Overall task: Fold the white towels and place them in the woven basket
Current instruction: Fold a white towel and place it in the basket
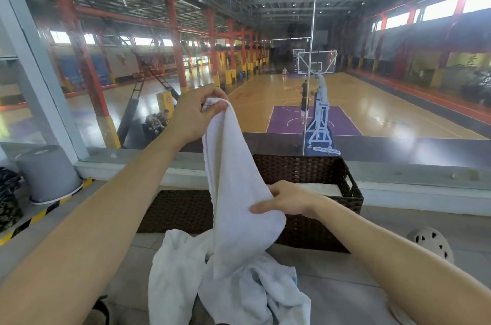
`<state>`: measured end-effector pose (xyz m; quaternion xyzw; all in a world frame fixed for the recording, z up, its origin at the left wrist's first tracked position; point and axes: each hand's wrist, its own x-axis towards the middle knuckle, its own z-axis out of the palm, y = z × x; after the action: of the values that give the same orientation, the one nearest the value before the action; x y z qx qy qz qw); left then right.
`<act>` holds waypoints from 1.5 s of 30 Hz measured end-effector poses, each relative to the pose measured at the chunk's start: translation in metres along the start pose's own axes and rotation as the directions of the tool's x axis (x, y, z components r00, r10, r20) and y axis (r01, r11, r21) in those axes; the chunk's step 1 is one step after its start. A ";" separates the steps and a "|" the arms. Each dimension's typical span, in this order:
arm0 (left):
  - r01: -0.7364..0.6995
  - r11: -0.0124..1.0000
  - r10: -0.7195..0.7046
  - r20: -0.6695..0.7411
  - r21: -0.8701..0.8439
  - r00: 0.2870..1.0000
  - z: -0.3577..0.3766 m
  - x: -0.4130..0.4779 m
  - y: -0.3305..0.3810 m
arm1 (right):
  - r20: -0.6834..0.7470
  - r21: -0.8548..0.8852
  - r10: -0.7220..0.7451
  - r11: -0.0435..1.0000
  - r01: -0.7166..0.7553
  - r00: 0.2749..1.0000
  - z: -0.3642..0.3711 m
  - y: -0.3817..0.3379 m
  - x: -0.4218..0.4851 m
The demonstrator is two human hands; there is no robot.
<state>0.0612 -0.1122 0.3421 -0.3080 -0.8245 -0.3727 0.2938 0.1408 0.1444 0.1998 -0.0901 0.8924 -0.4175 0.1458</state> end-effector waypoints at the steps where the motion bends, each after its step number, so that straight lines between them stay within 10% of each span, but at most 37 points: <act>1: 0.001 1.000 -0.001 -0.015 0.022 1.000 0.001 0.002 -0.001 | -0.050 -0.024 0.004 1.000 -0.005 0.999 -0.008 0.003 -0.004; 14: 0.068 0.950 -0.110 0.122 0.306 0.986 -0.009 0.047 -0.017 | -0.626 -0.396 -0.114 0.899 -0.188 0.771 -0.184 -0.061 -0.014; 23: 0.166 0.976 -0.168 0.005 0.140 0.986 0.034 0.013 -0.039 | -0.204 -0.410 -0.447 0.847 0.338 0.871 -0.149 -0.076 -0.045; 31: 0.076 0.954 -0.066 -0.046 0.289 0.997 0.025 -0.029 -0.042 | -0.112 -0.362 -0.391 0.872 0.328 0.914 -0.088 -0.023 -0.072; 33: 0.014 0.947 -0.014 -0.003 0.320 1.000 0.029 -0.038 -0.036 | 0.011 -0.559 -0.377 0.765 0.319 0.926 -0.081 -0.021 -0.077; 37: -0.023 0.944 0.005 0.057 0.329 0.998 0.029 -0.048 -0.024 | 0.232 -0.938 -0.310 0.179 0.297 0.922 -0.060 -0.023 -0.073; 41: 0.021 0.942 -0.039 0.048 0.335 0.998 0.017 -0.058 -0.023 | 0.469 -0.883 -0.632 -0.317 0.347 0.617 -0.057 -0.031 -0.065; 45: 0.050 0.952 -0.073 0.063 0.303 0.995 0.009 -0.066 -0.027 | 0.731 -0.683 -0.493 -0.529 0.504 0.472 -0.024 -0.042 -0.063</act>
<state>0.0820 -0.1384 0.2782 -0.2474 -0.8911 -0.2402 0.2949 0.1942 0.1524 0.2587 -0.6070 0.6816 0.3541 -0.2039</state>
